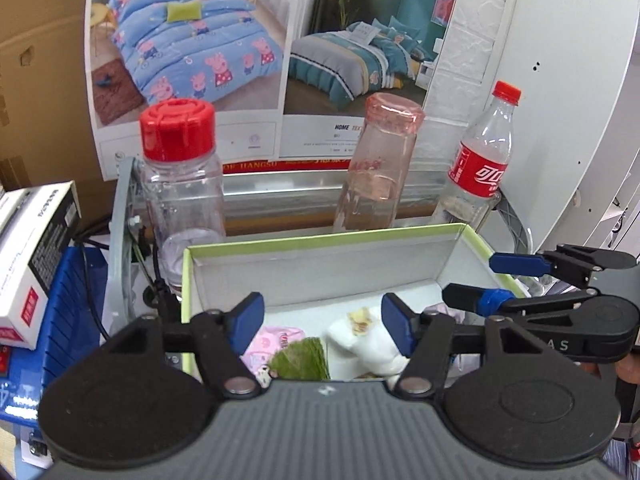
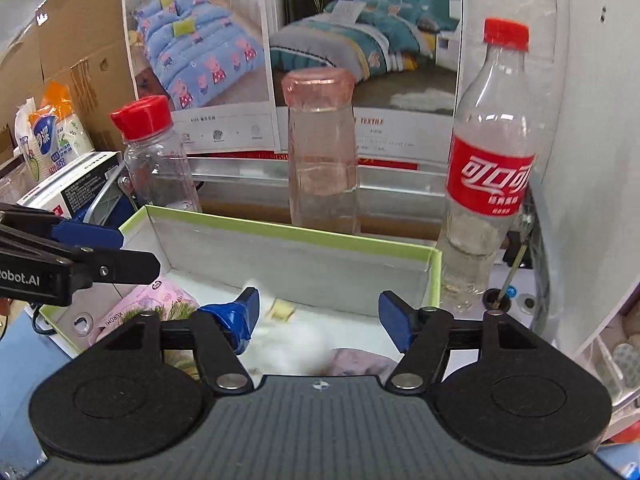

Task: Organize soft objects
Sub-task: 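Lift both items over the green box and open both grippers inside, then move left tool to the clear zip bag while right tool approaches the yellow-printed white sock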

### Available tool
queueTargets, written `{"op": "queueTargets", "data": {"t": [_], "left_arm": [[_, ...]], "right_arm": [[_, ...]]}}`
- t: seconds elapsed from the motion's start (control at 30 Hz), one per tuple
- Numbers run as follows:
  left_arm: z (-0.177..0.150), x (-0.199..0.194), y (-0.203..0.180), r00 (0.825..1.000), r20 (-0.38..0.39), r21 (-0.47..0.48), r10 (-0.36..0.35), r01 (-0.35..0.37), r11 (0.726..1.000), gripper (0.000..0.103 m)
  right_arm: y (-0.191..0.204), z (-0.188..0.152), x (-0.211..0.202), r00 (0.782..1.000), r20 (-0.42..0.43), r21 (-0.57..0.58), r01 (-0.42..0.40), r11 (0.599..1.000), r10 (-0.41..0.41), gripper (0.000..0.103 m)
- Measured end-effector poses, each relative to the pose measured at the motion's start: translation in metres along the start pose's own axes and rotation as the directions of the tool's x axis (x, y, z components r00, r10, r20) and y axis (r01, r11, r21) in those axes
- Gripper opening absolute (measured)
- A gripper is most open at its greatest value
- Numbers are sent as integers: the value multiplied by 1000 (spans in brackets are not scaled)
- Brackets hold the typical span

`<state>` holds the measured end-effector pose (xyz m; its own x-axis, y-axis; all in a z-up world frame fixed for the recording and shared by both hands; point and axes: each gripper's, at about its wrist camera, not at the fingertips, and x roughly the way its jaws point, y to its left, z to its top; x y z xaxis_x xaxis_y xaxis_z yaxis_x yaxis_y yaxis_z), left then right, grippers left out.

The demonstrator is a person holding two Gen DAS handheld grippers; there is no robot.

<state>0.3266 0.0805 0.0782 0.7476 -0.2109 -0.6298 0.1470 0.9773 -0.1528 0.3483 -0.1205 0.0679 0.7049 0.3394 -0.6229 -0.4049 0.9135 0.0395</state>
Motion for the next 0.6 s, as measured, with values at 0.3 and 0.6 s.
{"op": "queueTargets", "data": {"t": [0.3,0.6], "left_arm": [[-39,-60,8,999,36,7,27,-27,1000,67],[-123,-99,46,992,-34,-86,119,-122,989,67]], "right_arm": [[6,-36,-66,995,47,3,86,996,-86,56],[9,-134,-147,956,120,221,236,946,-266,58]]}}
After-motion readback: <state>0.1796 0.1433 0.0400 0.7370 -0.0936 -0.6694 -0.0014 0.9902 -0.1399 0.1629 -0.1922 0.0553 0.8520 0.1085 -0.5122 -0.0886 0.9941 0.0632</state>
